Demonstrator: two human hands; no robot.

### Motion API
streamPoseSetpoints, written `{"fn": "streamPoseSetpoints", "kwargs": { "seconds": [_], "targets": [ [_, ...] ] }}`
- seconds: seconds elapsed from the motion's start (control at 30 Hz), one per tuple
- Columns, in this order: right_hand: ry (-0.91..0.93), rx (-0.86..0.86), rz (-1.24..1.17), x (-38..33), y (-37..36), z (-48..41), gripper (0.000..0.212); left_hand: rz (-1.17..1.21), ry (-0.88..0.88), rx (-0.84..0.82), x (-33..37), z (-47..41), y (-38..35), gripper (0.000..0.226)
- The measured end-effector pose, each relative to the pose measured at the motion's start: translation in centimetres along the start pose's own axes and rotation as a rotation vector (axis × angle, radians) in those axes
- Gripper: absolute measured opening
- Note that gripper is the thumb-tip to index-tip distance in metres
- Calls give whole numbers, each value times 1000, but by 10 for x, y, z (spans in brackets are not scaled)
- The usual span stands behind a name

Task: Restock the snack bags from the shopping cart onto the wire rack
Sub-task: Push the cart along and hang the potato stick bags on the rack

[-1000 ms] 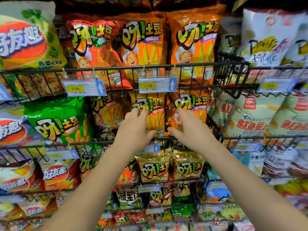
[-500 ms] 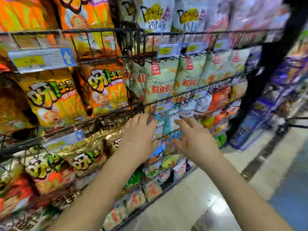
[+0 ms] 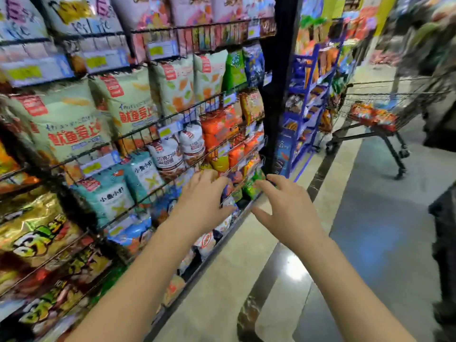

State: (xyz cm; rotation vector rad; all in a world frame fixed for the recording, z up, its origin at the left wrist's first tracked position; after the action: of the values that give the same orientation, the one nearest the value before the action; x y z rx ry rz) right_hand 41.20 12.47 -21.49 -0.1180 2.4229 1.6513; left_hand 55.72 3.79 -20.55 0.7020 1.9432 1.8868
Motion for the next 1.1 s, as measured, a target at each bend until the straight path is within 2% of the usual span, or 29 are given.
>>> {"fn": "streamPoseSetpoints", "kwargs": {
  "seconds": [0.17,0.37,0.67,0.87,1.0,1.1],
  "targets": [
    [-122,-13,17,122,26,18,63,36,-63,-31,118,-58,-27,65],
    [-227,-52,49,233,46,25,69,10,-158,-82,213,-116,-53,67],
    [-388,-51,95,362,42,-16,69,31,-335,-118,298,-249,-89,66],
    [-527,-97,125,458,19,-96,70,125,-408,-152,339,-383,-109,66],
    [-621,-139,140,510,11,-149,73,95,-514,-226,364,-460,-119,67],
    [-665,-151,156,549,10,-183,73,84,-569,-222,385,-517,-120,64]
  ]
}}
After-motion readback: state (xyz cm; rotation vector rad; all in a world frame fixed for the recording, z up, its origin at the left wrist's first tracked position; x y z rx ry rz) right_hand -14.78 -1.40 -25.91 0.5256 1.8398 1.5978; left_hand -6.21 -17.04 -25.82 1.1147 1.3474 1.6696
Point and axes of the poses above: each hand's wrist, its own z-axis away from the middle knuckle, its own y-axis out of the back of the hand, x = y × z, the point moved 7 cm from there along -z, towards the middle knuckle, and after that the axes turned 5 degrees about y, right-handed, at the moved point
